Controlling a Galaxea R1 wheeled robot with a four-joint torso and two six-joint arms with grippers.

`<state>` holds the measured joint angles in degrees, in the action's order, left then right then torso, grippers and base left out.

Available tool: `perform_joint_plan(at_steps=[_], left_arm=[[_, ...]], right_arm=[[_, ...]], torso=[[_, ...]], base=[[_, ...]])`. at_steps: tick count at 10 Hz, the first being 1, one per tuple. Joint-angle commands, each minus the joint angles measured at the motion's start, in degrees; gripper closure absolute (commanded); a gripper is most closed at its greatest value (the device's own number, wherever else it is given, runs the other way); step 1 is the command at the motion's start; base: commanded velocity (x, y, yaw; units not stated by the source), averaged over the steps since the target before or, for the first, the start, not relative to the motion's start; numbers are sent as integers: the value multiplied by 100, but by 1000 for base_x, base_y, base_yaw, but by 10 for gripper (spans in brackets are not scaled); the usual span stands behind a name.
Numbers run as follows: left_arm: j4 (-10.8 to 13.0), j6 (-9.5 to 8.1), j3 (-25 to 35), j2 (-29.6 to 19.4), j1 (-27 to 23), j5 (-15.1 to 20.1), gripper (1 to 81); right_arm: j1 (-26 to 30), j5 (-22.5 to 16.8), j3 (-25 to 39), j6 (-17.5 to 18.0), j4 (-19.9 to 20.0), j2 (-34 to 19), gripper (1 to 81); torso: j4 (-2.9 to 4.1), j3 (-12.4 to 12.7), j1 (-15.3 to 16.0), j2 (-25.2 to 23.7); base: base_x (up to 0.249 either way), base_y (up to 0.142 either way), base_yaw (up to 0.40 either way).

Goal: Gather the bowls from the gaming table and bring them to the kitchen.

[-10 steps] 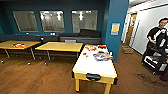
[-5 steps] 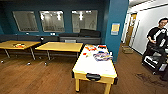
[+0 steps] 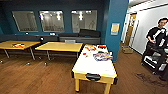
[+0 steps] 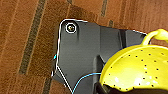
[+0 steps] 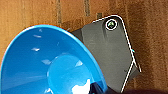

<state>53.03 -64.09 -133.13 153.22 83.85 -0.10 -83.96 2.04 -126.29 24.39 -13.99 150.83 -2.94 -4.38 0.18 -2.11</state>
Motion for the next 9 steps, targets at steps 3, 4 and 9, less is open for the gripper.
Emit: perform_joint_plan(at_steps=[3,4,9], left_arm=[[67,37,-221,-20,-232,-131,811],[67,37,-309,59,-224,-131,811],[67,54,-617,297,-215,-131,811]], right_arm=[[278,-230,45,-22,-86,-130,811],[278,-230,36,-22,-86,-121,811],[270,-230,-70,-22,-94,-33,811]], torso=[[0,0,0,0],[0,0,2,0],[-2,0,2,0]], base=[[0,0,-394],[0,0,-396],[0,0,-398]])
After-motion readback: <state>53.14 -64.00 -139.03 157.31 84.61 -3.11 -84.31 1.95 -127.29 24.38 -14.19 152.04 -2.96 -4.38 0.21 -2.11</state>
